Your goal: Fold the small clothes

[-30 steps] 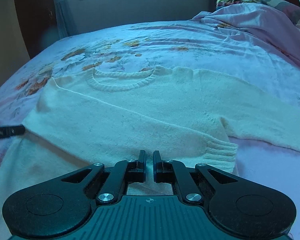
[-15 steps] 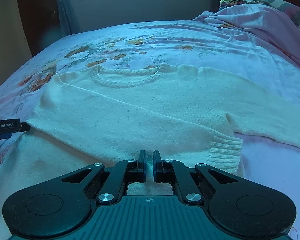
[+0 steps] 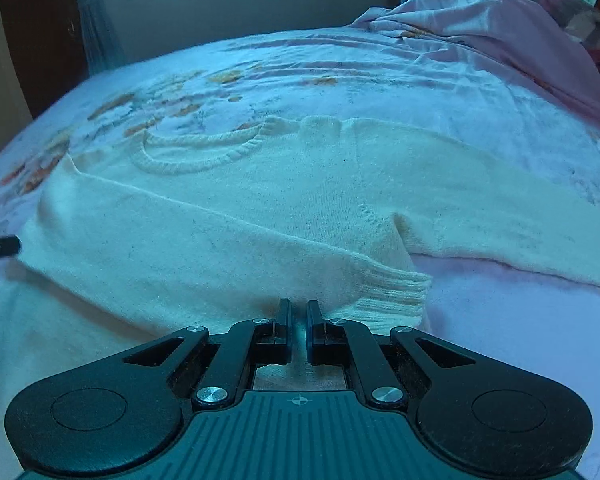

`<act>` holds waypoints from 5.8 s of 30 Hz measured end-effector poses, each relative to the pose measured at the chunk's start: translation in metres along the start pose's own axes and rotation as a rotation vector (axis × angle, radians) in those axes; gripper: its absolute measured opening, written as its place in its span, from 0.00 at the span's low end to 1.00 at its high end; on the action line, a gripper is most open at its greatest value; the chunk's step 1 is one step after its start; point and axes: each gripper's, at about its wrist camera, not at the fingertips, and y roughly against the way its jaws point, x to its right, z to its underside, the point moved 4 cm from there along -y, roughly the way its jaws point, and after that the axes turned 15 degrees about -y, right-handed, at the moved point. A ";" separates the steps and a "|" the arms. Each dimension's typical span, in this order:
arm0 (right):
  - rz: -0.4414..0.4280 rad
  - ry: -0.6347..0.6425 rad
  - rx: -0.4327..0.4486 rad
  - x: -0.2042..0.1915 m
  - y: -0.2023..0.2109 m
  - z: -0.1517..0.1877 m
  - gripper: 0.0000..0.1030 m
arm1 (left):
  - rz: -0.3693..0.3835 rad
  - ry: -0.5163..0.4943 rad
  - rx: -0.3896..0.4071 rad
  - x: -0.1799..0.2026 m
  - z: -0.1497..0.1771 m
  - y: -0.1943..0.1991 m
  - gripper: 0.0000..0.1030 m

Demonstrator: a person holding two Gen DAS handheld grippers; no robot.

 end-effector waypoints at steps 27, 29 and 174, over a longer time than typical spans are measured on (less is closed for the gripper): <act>0.155 -0.269 0.070 0.164 0.057 -0.049 0.04 | 0.119 -0.108 0.010 0.121 -0.027 0.008 0.71; 0.167 -0.321 0.065 0.183 0.058 -0.052 0.04 | 0.122 -0.122 0.016 0.128 -0.030 0.007 0.71; -0.006 -0.048 0.158 0.015 -0.023 -0.087 0.55 | 0.293 0.304 0.003 -0.023 0.043 0.038 0.08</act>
